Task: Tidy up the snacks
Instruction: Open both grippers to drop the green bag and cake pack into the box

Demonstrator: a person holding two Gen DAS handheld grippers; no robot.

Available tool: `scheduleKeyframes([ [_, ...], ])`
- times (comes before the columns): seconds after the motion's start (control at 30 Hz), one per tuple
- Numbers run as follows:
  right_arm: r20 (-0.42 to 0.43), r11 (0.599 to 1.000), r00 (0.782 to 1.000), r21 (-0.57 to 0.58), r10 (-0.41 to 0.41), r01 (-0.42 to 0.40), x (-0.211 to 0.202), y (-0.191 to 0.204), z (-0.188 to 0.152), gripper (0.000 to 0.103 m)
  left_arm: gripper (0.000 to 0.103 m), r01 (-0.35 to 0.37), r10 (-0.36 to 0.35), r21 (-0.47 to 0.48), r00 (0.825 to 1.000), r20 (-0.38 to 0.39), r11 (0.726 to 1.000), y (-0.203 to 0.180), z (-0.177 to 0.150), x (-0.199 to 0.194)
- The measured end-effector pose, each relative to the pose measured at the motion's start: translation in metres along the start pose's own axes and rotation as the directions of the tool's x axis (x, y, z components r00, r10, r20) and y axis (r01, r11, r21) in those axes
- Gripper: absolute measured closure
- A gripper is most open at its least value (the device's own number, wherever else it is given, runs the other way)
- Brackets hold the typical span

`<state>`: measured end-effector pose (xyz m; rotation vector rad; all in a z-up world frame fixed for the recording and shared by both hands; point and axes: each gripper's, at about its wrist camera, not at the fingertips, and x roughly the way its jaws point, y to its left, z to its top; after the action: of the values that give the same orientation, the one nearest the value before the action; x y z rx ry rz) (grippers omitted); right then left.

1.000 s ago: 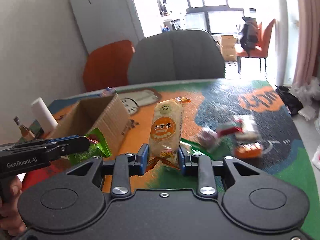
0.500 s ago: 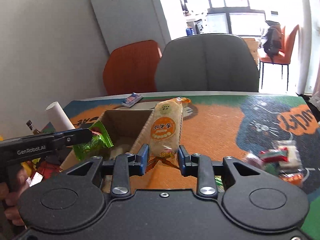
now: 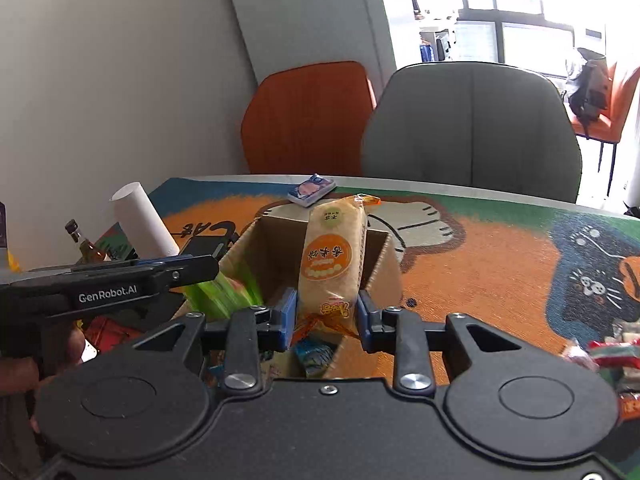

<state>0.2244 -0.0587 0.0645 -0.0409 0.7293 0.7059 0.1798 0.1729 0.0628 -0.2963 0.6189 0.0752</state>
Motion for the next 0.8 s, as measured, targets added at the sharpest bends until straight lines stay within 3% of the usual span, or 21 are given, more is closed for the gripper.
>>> scheduleKeyframes([
  [0.13, 0.000, 1.000, 1.000, 0.000, 0.004, -0.004, 0.007, 0.002, 0.002, 0.074, 0.059, 0.001, -0.001, -0.010, 1.000, 0.011, 1.000, 0.003, -0.004, -0.002],
  [0.27, 0.001, 1.000, 1.000, 0.003, 0.017, -0.017, 0.013, 0.003, 0.002, 0.073, 0.051, 0.000, 0.000, -0.011, 1.000, 0.005, 1.000, 0.001, -0.010, -0.005],
  [0.33, 0.014, 0.999, 0.999, 0.019, 0.043, -0.043, 0.015, 0.002, 0.001, 0.064, 0.042, -0.002, 0.002, -0.018, 1.000, -0.004, 1.000, 0.002, -0.012, -0.005],
  [0.4, 0.011, 1.000, 1.000, 0.019, 0.008, -0.008, 0.018, 0.002, 0.000, 0.040, 0.036, -0.014, 0.014, -0.032, 1.000, -0.013, 0.999, 0.003, -0.015, -0.005],
  [0.57, 0.010, 0.999, 1.000, 0.036, -0.007, 0.007, 0.010, -0.004, -0.006, 0.039, 0.027, -0.041, 0.041, -0.046, 0.999, -0.021, 0.998, 0.002, -0.020, -0.006],
  [0.8, 0.026, 0.997, 0.998, 0.055, -0.049, 0.048, -0.011, -0.021, -0.018, 0.021, 0.013, -0.045, 0.045, -0.041, 0.999, -0.007, 0.998, -0.012, -0.023, -0.009],
])
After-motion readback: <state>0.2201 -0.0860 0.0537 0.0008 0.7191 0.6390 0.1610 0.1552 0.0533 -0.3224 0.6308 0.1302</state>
